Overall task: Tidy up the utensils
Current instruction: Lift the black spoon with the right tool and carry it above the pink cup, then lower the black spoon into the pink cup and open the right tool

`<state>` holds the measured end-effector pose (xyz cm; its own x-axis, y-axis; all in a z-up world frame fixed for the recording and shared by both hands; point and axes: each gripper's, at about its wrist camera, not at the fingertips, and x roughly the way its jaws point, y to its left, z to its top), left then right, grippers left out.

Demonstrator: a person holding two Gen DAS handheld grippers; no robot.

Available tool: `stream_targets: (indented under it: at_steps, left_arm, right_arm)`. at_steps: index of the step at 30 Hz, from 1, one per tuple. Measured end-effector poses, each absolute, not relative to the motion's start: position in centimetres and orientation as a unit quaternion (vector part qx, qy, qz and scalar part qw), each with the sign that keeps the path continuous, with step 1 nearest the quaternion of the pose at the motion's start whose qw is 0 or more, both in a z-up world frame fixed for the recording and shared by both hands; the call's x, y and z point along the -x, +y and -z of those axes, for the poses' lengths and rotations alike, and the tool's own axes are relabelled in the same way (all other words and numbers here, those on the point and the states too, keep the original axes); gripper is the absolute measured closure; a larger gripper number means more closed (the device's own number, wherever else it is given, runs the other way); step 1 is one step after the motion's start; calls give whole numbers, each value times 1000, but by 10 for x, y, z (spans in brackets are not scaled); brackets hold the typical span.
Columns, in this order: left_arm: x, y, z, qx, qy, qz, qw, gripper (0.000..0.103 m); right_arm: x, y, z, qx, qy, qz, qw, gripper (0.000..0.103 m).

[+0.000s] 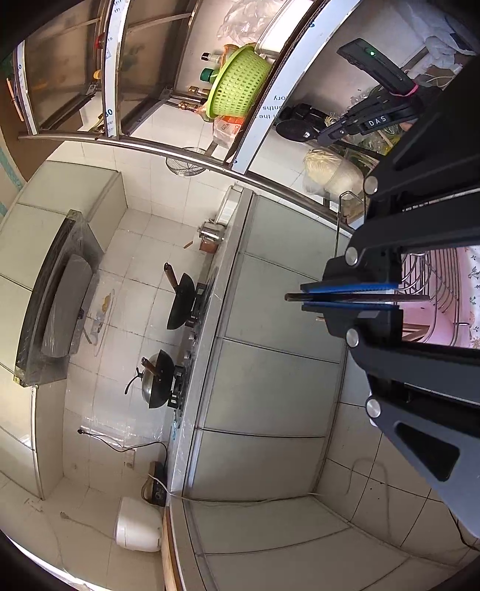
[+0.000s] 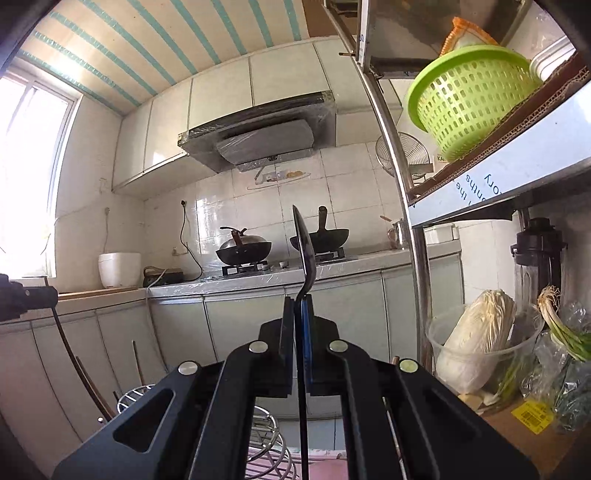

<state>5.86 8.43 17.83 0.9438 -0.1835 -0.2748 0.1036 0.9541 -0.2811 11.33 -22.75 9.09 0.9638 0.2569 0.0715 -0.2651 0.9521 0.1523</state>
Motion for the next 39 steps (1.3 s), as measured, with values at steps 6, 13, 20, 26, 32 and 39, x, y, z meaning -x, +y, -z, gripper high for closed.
stream_targets:
  at_steps: [6, 13, 20, 26, 32, 39]
  left_arm:
    - [-69, 85, -171, 131, 156, 69, 977, 99]
    - [-79, 81, -163, 129, 166, 64, 975, 99]
    - [-92, 67, -148, 98, 179, 45, 978, 99]
    - [-105, 54, -126, 79, 214, 47, 972, 99]
    - [-120, 44, -97, 77, 258, 52, 962, 99]
    - [-124, 41, -72, 77, 288, 47, 953, 97]
  right_arm:
    - [-121, -220, -77, -62, -22, -129, 989, 99]
    - [-117, -221, -67, -62, 6, -135, 989, 99]
    - [-105, -225, -50, -77, 49, -133, 987, 99]
    - [-103, -227, -36, -87, 89, -136, 983, 98]
    - [-97, -226, -30, -93, 115, -138, 979, 98]
    - [-90, -224, -27, -95, 132, -143, 976, 97]
